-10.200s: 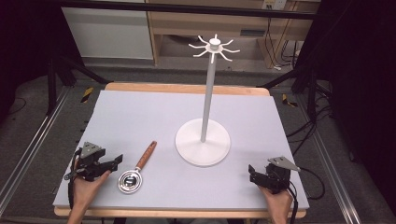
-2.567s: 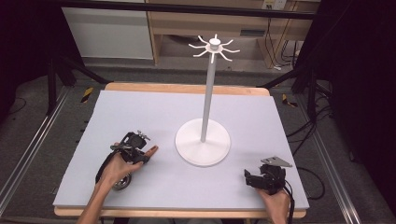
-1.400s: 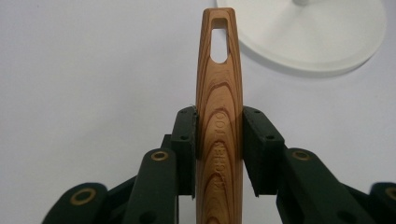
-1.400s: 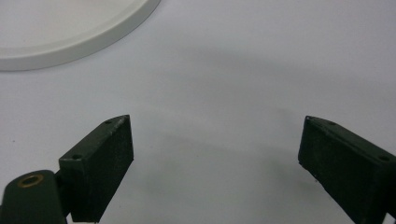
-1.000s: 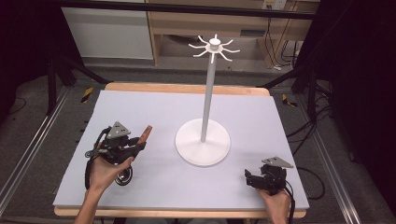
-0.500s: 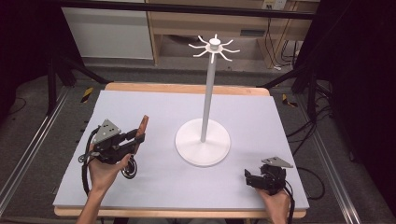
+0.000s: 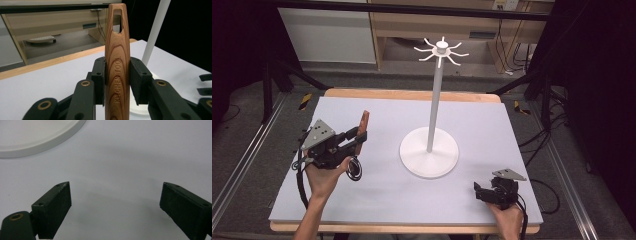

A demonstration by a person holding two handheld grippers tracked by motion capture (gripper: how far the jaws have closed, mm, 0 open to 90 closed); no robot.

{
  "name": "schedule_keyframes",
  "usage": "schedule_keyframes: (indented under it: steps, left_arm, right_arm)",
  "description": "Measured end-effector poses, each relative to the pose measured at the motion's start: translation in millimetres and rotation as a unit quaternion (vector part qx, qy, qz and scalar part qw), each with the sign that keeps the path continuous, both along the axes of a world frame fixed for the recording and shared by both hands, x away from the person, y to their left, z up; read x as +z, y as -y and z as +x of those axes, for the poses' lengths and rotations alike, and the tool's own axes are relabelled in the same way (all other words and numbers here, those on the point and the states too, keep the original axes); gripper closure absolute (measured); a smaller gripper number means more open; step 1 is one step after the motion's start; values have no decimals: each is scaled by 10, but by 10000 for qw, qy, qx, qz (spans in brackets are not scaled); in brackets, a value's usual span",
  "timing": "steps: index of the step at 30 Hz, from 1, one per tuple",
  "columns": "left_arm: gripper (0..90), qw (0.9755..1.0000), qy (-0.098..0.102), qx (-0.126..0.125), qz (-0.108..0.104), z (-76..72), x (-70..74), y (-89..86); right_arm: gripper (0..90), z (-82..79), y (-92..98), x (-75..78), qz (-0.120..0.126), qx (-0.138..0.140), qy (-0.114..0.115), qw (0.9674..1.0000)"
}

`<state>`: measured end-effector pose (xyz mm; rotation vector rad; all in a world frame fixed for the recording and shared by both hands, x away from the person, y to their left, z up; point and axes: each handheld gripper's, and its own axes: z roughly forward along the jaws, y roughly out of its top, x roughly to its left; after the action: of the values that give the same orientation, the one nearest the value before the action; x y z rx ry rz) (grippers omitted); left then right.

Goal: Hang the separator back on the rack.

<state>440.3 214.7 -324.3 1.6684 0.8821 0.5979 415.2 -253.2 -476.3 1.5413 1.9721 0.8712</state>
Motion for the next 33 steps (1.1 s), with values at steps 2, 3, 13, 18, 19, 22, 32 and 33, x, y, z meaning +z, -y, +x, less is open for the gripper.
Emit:
schedule_keyframes:
  steps: [2, 3, 13, 18, 19, 22, 32, 33]
  left_arm:
    - [671, 10000, 23, -30, -38, 18, 56, 27]
    - [671, 10000, 36, -49, -40, 25, 86, 43]
    - [671, 9996, 203, -154, -132, 93, 327, 154]
    - [671, 9992, 287, -197, -187, 109, 434, 183]
    - [671, 9991, 310, -205, -200, 112, 454, 195]
    - [671, 9989, 364, -231, -189, 125, 512, 234]
    - [671, 9978, 524, -366, -176, 125, 669, 356]
    - [671, 9977, 535, -375, -186, 128, 685, 370]
  right_arm:
    - [107, 3, 0, 1, 1, -11, 4, 10000]
    - [107, 4, 1, 2, -6, -6, 9, 10000]
    - [107, 22, -1, -1, -19, 1, 3, 10000]
    - [106, 21, 6, 3, -34, 3, 21, 10000]
    - [107, 20, 4, 3, -32, 1, 11, 10000]
    - [106, 17, -2, 1, -23, -10, 0, 10000]
    - [106, 10, -3, 8, -13, 7, 17, 10000]
    - [106, 9, -2, 9, -12, 3, 17, 10000]
